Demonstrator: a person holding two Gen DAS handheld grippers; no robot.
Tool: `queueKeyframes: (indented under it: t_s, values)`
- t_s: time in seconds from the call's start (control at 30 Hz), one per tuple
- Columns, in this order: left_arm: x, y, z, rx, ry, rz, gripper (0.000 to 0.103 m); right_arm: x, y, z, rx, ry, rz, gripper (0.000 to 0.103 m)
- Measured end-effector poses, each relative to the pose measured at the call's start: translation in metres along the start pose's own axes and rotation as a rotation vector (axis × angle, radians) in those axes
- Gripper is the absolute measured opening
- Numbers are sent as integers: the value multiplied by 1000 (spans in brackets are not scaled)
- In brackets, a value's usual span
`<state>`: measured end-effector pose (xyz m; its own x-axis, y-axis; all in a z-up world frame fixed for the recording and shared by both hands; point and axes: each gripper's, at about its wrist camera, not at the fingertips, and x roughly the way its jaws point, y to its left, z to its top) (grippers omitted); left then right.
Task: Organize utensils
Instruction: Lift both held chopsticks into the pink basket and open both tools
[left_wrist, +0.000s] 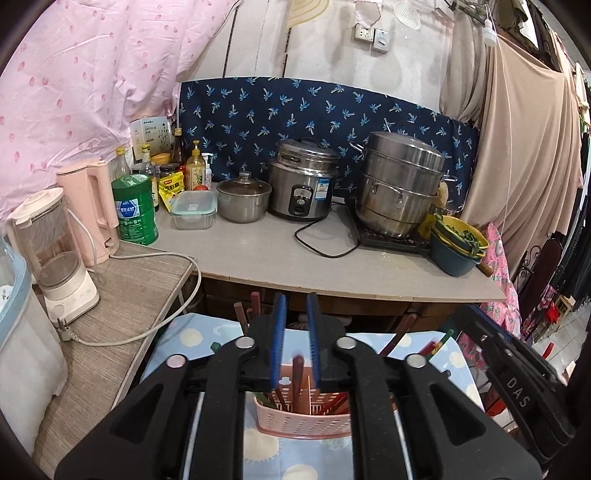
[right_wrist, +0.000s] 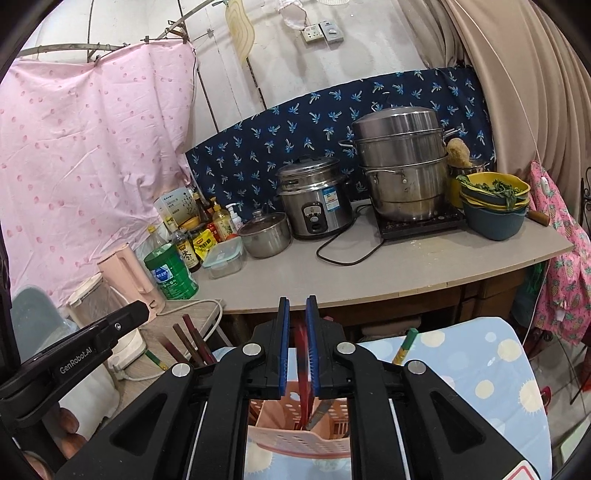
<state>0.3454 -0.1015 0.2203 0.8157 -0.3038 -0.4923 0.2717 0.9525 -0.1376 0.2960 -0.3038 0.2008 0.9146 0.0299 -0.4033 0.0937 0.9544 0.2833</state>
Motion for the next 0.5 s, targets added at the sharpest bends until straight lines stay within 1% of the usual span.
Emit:
queueKeyframes:
  t_s: [0.03,0.07,0.13,0.2,0.37,0.5]
  values:
    - [-1,0,-1,3,-1,9,28,-2,0,-1,-2,-1,0,12]
    - [-4,-1,-3,4,-8,19,38,-4,-1,-2,-2,-2,-2,12]
    - [-8,-1,-5,5,-13,23,40,-9,-1,-4,-3,-3,-2,14]
    - [-12,-2,-7,7,-9,21,40,-16,-1,-6,-7,-10,-5,21]
    - [-25,-6,-16,29,-9,29,44,-34,2,-12,-17,-18,-2,24]
    - [-37,-6,-25,28,-3,25,46,-49,6,-20,-26,-16,3,28]
